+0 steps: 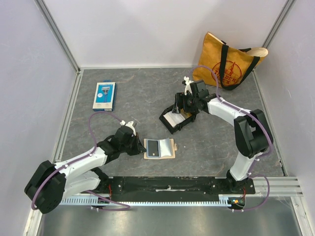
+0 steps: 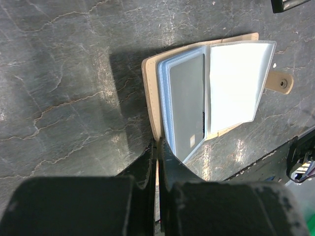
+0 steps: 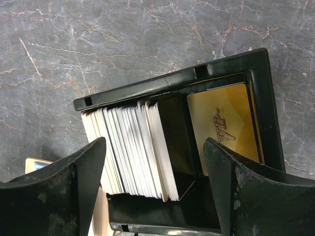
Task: Put the credit cards into the card holder
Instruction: Insert the credit card into the card holder, then pick up the credit card from the storage box.
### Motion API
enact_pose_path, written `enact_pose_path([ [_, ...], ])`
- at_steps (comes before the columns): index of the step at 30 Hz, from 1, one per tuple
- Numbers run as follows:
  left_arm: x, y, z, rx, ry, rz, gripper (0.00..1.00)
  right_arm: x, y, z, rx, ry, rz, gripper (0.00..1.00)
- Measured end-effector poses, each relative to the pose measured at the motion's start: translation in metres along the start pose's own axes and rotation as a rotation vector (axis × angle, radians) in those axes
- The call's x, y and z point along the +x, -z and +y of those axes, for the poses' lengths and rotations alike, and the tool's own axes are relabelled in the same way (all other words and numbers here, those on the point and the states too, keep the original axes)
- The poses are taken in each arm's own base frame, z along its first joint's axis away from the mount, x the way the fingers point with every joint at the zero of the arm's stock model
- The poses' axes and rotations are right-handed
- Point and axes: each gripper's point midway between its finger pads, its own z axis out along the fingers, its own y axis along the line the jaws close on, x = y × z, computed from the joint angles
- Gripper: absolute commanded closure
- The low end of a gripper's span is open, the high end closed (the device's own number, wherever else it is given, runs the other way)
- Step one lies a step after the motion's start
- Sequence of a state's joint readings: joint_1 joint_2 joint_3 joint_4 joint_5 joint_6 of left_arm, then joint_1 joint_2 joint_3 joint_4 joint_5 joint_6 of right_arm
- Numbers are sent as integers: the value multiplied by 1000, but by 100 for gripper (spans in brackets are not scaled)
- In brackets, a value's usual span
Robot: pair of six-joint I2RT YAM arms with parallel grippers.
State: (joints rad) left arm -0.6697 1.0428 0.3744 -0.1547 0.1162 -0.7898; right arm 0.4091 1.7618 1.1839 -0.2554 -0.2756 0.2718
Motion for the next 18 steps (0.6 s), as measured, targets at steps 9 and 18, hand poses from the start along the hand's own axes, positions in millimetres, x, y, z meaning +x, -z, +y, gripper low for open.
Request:
enact_pose_path([
  [9,-1,-2,-1,-2,-6,7,98,11,-17,-6,-15,-3,50,12],
  [18,2,-4,-2,4,-6,22,98,17,-18,9,-107,-10,87,19],
])
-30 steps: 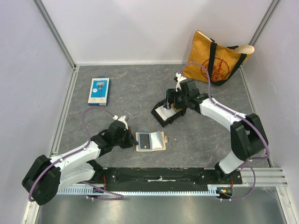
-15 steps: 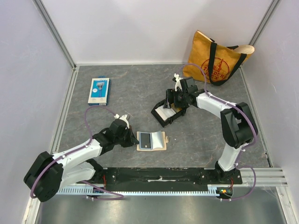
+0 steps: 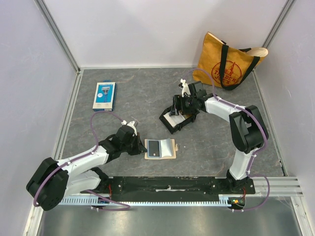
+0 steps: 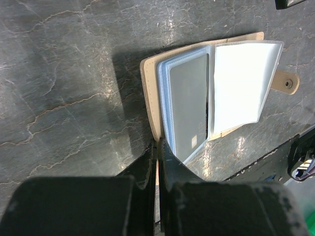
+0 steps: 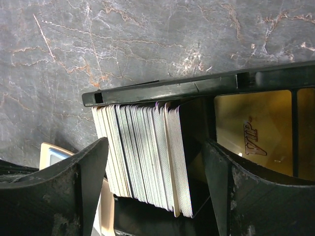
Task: Put the credit cards into the card holder
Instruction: Pick up the credit card from the storage box.
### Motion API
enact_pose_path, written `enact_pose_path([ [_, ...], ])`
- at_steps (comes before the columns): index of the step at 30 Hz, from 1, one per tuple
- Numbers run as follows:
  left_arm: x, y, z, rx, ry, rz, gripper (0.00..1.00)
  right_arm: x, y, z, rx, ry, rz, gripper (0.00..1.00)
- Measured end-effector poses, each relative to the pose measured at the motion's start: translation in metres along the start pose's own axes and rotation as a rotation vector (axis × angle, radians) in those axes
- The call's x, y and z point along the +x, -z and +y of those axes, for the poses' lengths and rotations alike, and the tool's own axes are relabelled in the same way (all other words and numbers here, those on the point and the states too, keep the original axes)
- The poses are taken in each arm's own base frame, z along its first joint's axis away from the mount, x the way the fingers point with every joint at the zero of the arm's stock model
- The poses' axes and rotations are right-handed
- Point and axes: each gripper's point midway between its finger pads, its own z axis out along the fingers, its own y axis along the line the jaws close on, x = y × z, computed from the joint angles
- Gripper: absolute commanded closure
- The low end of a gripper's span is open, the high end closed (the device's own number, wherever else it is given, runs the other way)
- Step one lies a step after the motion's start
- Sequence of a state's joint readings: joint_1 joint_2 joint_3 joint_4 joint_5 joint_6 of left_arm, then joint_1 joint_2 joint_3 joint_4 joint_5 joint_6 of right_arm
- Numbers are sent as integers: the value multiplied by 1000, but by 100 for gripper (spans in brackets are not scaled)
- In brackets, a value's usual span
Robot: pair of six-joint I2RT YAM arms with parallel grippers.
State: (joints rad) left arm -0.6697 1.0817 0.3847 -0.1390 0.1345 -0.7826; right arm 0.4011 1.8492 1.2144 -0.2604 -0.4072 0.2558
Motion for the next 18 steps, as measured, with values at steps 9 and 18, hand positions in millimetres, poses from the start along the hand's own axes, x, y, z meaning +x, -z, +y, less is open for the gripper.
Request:
enact_pose_path([
  [9,-1,-1,-1,3,0,-2,98,-1,4,1,-36,-11,8,26],
  [18,-1,-1,-1,4,-1,-2,98,-2,4,0,-36,-11,7,33],
])
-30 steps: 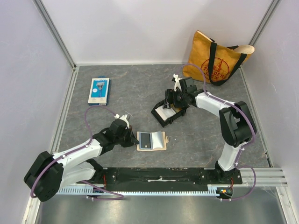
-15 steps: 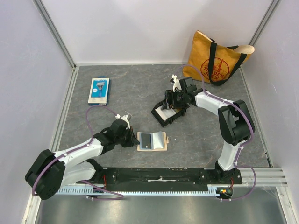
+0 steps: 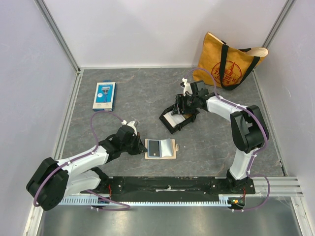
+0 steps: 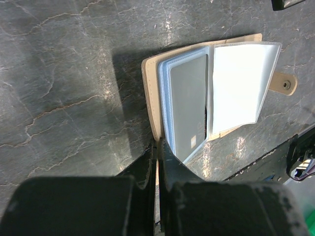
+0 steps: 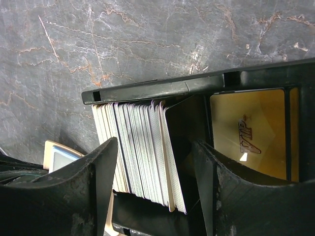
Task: Put the credit cards into the card holder
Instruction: Pick up the credit card from the storage box.
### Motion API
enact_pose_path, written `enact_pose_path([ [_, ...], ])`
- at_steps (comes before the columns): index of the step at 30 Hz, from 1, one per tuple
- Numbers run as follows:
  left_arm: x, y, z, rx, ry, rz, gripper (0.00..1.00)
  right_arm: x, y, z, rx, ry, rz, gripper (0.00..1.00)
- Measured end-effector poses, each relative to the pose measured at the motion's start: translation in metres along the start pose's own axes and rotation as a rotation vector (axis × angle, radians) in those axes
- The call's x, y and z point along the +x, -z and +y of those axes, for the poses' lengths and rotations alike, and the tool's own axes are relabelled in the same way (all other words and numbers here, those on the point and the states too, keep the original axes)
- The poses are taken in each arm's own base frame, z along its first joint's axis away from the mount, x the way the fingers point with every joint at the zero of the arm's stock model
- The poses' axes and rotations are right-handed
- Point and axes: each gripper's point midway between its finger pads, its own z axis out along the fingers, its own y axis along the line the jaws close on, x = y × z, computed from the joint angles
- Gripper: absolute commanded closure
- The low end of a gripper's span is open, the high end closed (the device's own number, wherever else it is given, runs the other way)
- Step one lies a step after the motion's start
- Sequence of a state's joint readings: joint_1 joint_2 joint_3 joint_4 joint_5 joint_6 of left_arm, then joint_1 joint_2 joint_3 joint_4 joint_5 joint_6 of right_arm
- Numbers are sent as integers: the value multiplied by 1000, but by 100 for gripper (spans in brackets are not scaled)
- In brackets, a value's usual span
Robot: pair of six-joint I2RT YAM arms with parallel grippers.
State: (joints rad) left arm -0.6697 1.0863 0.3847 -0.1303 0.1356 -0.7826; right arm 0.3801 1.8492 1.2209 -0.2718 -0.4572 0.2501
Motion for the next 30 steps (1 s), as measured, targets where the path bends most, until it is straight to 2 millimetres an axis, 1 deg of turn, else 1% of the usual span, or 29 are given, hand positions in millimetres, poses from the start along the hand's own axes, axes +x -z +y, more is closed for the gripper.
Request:
enact_pose_path([
  [5,-1,0,-1,4,-1,-2,98,-2,1,-2,6,-3,-4,36],
  [15,0,-1,-1,5,0,3,98,-3,2,-5,13,-10,-6,46],
  [20,1,-2,0,1,0,8,98,-4,3,-7,15,-14,-8,49],
  [23,1,-2,0,1,1,8,98,-4,4,-9,17,-16,-10,53],
  [24,1,-2,0,2,1,8,98,-5,4,-9,18,-17,-11,56],
  [25,1,-2,0,2,0,7,98,-5,4,-10,18,-18,-11,61],
  [26,1,-2,0,2,0,7,98,-5,4,-10,18,-19,-12,62],
  [30,1,-2,0,2,0,8,98,-6,5,-12,21,-24,-14,62],
])
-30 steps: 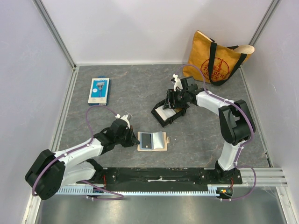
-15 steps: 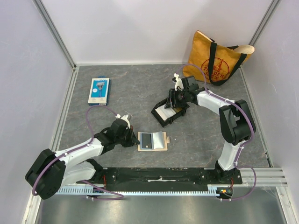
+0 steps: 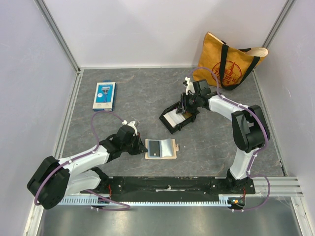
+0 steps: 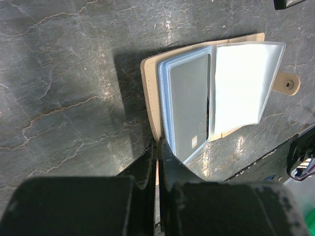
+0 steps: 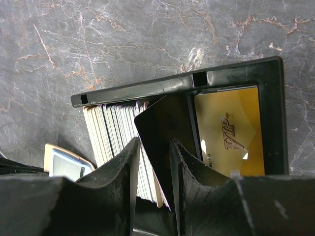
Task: Put the credit cards into the card holder
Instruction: Pick up the credit card from the storage box.
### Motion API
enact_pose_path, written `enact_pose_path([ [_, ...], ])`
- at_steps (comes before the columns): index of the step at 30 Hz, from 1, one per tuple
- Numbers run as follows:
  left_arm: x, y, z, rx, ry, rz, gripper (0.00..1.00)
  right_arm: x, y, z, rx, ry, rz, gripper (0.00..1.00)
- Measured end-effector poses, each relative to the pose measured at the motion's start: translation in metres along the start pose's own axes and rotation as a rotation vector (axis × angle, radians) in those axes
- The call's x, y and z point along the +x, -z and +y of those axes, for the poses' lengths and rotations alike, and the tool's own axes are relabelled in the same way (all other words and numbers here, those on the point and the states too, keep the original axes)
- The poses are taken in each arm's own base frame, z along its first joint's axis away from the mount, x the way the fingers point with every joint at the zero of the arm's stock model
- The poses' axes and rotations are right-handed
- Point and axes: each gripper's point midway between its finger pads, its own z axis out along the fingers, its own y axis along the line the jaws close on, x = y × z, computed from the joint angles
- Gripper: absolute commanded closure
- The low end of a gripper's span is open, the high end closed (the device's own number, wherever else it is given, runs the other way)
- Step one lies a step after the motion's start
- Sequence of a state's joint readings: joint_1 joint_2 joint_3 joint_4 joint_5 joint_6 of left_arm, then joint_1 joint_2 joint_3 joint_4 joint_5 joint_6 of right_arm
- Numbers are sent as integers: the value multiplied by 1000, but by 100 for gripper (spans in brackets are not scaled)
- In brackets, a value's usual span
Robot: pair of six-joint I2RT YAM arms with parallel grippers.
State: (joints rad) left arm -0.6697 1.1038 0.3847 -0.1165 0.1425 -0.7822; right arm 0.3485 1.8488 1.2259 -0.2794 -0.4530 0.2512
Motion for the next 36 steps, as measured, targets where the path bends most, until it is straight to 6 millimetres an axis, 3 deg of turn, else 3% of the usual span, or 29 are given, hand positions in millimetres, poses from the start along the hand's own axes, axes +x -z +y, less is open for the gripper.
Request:
enact_pose_path([
  [8,0,0,0,0,0,0,98,-1,1,-1,-6,-5,-1,62],
  [21,2,-1,-2,14,0,12,98,-4,5,-6,-14,-21,-9,73],
  [27,1,-1,-3,16,0,10,98,-8,7,-8,-9,-23,-19,84],
  [31,1,-1,-3,15,0,11,98,-17,10,-10,5,-19,-37,99],
  [36,2,-2,-3,15,0,12,98,-26,13,-12,29,-16,-54,100],
])
